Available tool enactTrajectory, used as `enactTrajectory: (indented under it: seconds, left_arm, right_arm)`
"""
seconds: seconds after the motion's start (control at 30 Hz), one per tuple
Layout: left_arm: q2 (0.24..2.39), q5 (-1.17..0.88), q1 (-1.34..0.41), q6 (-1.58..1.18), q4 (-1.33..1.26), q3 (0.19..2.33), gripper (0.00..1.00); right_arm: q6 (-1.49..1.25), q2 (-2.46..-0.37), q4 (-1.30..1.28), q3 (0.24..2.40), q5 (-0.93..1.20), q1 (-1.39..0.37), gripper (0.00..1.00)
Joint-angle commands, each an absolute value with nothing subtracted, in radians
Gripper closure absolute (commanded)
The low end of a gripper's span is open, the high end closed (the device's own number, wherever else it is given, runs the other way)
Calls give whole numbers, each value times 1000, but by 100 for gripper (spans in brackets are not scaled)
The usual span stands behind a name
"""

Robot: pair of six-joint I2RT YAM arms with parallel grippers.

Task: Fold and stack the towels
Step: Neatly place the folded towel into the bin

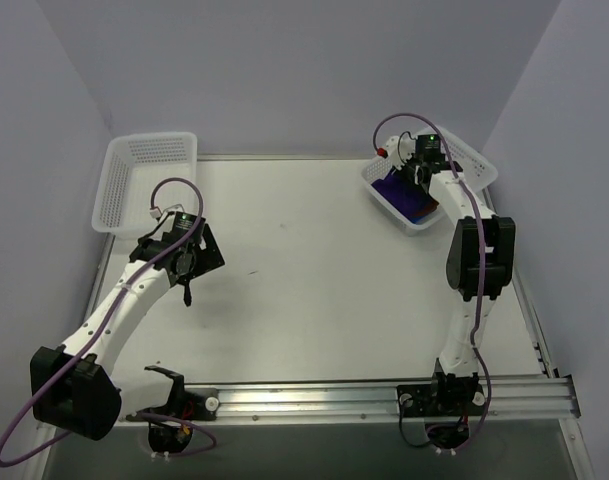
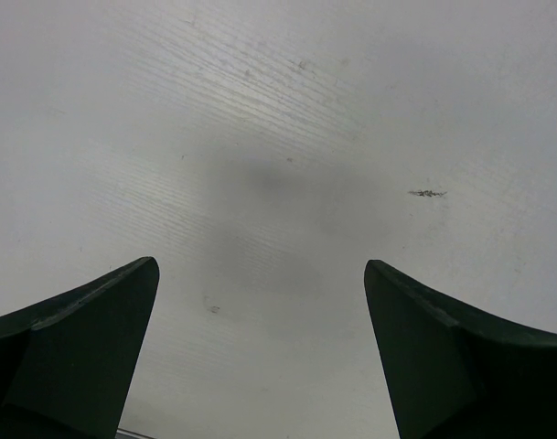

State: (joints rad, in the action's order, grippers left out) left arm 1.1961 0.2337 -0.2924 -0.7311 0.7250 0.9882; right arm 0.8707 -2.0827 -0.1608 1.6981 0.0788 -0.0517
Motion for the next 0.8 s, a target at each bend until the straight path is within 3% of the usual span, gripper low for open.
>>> enactTrajectory:
  seconds: [0.0, 0.17, 0.23, 0.27, 0.33, 0.53, 0.6, 0.77]
  left_arm:
    - [1190, 252, -284, -707, 750, 1037, 6]
    - [1189, 249, -284, -706, 749, 1039, 6]
    - [1187, 249, -284, -706, 749, 1039, 6]
    - [1184, 247, -284, -706, 749, 1037, 6]
    - [1181, 245, -284, -706, 750, 1039, 6]
    - [1163, 241, -284, -709, 752, 1037, 6]
    - [1155, 236, -284, -710, 747, 1032, 6]
    - [1154, 218, -284, -709, 744, 1029, 6]
  right_arm:
    - [887, -2097, -181, 1761, 106, -43, 100]
    - [873, -2106, -166, 1766, 92, -38, 94]
    - [867, -2112, -167, 1776, 92, -38, 75]
    - [858, -2112, -172, 1781, 92, -37, 43]
    - [845, -2111, -170, 1786, 89, -37, 27]
    - [764, -2068, -117, 1787, 20, -38, 13]
    - [730, -2039, -109, 1781, 17, -38, 2]
    - [673, -1997, -182, 1763, 129, -35, 0]
